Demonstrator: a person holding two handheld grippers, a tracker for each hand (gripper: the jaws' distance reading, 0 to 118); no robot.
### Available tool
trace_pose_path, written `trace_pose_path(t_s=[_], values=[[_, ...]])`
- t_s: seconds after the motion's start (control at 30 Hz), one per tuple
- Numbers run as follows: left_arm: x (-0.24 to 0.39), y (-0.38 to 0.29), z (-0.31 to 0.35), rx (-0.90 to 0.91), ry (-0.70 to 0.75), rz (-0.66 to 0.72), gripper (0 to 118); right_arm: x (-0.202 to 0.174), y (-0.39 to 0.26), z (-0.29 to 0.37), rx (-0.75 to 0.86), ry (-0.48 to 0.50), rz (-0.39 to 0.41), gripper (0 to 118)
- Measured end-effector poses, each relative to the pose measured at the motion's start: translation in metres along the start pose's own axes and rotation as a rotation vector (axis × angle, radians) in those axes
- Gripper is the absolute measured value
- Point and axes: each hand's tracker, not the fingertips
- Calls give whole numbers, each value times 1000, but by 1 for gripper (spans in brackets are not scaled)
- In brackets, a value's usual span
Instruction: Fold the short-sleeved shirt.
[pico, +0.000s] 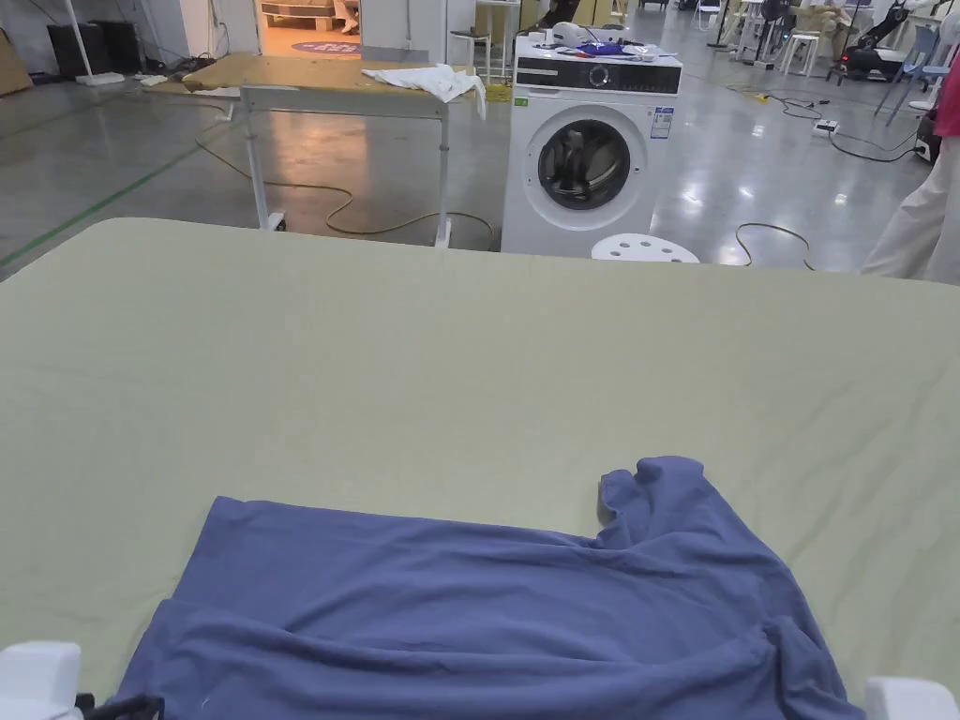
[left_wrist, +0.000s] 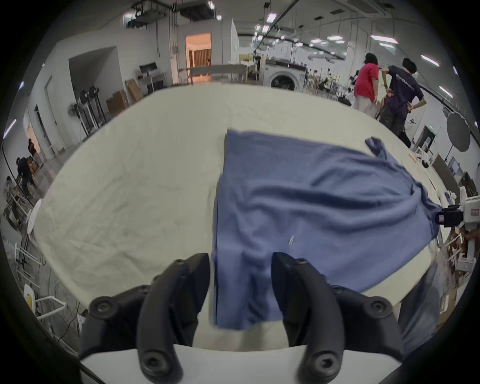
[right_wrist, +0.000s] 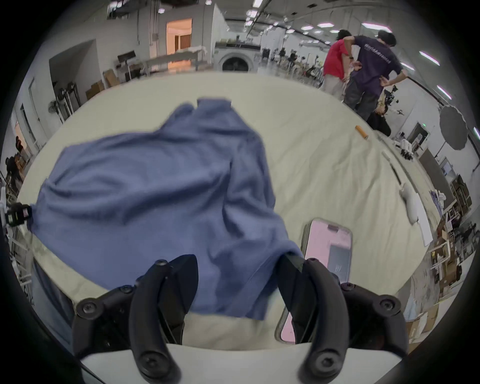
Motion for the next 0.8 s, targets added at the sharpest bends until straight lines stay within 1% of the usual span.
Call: trace_pose_path(t_s=[0.1, 0.2, 0.27, 0.33, 0.37, 0.43, 0.5, 0.53, 0.57, 0.6, 0.63, 0.67, 0.7, 0.73, 0.77, 0.8], values=[[11, 23, 4, 135, -26, 11, 53, -10, 21, 11, 152, -22, 9, 71], [25, 46, 8, 277, -5, -17, 53, -28, 41, 18, 315, -12, -16, 71], [39, 61, 14, 372, 15, -19, 53, -44, 53, 21, 430, -31, -29, 71], [48, 75, 16, 434, 8, -11, 53, -57, 64, 24, 467, -61, -17, 71], [53, 81, 18, 449, 8, -13, 53, -63, 68, 27, 503, -69, -36, 70], [61, 90, 22, 501, 0, -8, 53, -71, 75, 32, 560, -29, -66, 70], [68, 98, 27, 543, -7, -6, 52, -79, 81, 37, 627, -4, -75, 67], [71, 102, 30, 566, -1, -4, 51, -84, 83, 39, 664, -2, -66, 62], [74, 105, 33, 582, 6, -11, 48, -89, 86, 41, 696, -11, -53, 51], [77, 108, 36, 604, 19, -17, 43, -93, 89, 42, 727, -18, -51, 39], [79, 110, 38, 633, 30, -24, 33, -96, 91, 43, 758, -21, -52, 24], [82, 112, 41, 656, 45, -35, 16, -99, 93, 44, 790, -16, -58, 8], [85, 114, 43, 672, 61, -40, 4, -102, 94, 45, 806, -20, -52, 7], [86, 115, 45, 688, 74, -51, 0, -105, 96, 44, 806, -17, -51, 6], [87, 115, 47, 691, 76, -60, 0, -107, 98, 44, 810, -16, -50, 3], [88, 115, 48, 700, 70, -67, 0, -108, 99, 44, 817, -11, -52, 3]])
